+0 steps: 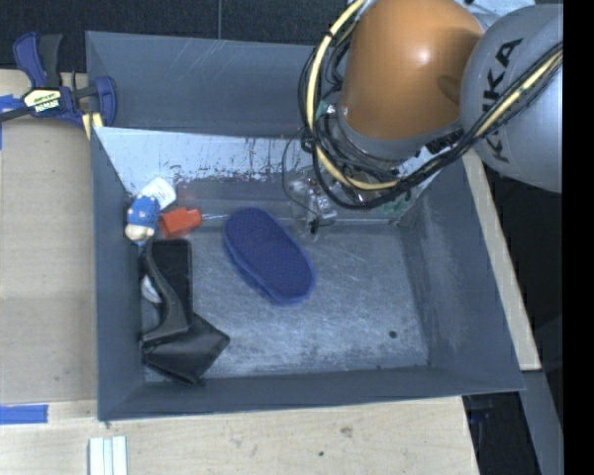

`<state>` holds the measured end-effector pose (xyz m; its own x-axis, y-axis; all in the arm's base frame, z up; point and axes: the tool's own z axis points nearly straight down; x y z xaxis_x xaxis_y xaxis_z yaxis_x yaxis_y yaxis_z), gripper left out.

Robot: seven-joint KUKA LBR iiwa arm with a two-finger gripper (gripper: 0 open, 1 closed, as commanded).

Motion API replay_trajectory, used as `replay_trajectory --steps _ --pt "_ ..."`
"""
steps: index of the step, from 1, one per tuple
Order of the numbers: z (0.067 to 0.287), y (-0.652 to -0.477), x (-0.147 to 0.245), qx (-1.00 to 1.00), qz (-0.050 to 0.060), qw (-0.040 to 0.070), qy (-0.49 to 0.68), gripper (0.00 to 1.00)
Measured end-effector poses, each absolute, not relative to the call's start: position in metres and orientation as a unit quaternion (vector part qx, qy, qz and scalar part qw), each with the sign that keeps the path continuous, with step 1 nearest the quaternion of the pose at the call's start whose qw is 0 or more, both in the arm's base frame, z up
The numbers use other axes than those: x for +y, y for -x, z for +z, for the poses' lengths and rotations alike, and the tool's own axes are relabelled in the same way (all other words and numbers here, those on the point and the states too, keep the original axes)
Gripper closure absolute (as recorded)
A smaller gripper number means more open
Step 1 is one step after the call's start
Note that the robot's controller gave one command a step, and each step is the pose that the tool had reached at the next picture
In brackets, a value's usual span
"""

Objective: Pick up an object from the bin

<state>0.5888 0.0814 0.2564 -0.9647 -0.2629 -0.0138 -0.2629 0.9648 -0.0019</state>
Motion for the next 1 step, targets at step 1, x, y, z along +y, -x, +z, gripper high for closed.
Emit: replay_trajectory --steps 1 --pt "0.2202 -0.6243 0.1488 0.996 0.002 0.003 0.094 1.0"
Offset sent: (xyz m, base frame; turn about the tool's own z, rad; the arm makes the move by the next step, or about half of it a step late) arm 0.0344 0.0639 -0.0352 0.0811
